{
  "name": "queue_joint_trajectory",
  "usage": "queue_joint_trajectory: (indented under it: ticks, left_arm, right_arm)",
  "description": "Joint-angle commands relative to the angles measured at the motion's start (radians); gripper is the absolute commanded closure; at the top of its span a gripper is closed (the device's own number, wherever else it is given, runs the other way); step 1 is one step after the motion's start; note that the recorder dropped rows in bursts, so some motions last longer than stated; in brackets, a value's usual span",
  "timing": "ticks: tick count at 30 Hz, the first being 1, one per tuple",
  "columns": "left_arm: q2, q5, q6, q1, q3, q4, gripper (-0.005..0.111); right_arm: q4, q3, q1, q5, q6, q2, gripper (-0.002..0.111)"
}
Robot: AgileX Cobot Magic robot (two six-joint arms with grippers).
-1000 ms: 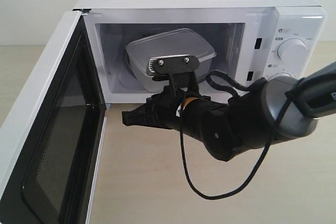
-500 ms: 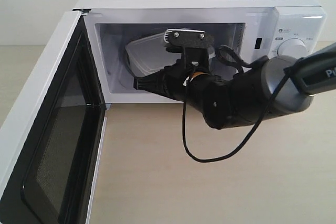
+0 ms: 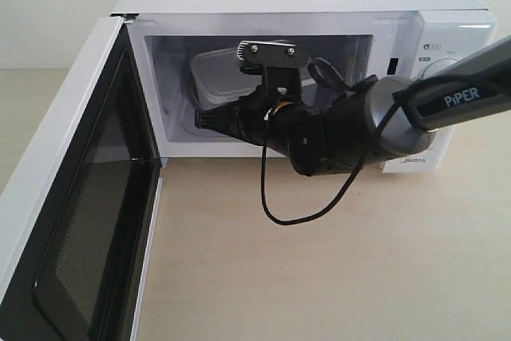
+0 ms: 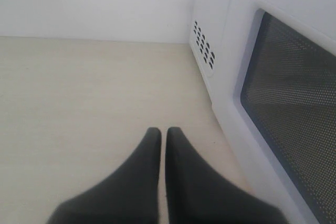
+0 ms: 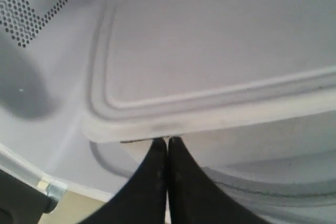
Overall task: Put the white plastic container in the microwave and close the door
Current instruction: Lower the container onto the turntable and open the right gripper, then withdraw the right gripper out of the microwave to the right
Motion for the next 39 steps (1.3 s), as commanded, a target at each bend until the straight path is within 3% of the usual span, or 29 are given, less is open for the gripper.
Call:
queue_joint_trajectory:
  ticks: [1, 9, 16, 20, 24, 31, 35, 39]
  left_arm:
    - [-0.001, -0.004, 0.001, 0.005, 0.004, -0.004, 0.102]
    - [-0.001, -0.004, 0.001, 0.005, 0.004, -0.004, 0.102]
    - [-0.001, -0.002, 0.001, 0.005, 0.004, -0.004, 0.102]
    - [-0.001, -0.004, 0.001, 0.005, 0.004, -0.004, 0.102]
    - [-0.001, -0.004, 0.001, 0.005, 0.004, -0.004, 0.102]
    - [-0.001, -0.004, 0.001, 0.005, 0.004, -0.004, 0.102]
    - [-0.001, -0.002, 0.001, 0.005, 0.004, -0.004, 0.102]
    - [-0.001, -0.002, 0.001, 0.005, 0.004, -0.004, 0.102]
  right_arm:
    - [-0.002, -0.002, 0.000, 0.058, -0.006, -0.005, 0.108]
    - [-0.006, 0.128, 0.076, 0.021, -0.014, -0.079, 0.108]
    - [-0.007, 0.537, 0.111, -0.133, -0.103, -0.439, 0.108]
    - [0.042, 0.717, 0.101, -0.014, -0.163, -0.700, 0.108]
    - [0.260, 0.781, -0.049, 0.025, -0.371, -0.891, 0.108]
    - [0.267, 0.757, -0.351, 0.252, -0.486, -1.104, 0.108]
    - [0.265, 0.752, -0.443, 0.351, -0.516, -1.198, 0.108]
    - [0.265, 0.755, -0.447, 0.403, -0.542, -1.263, 0.108]
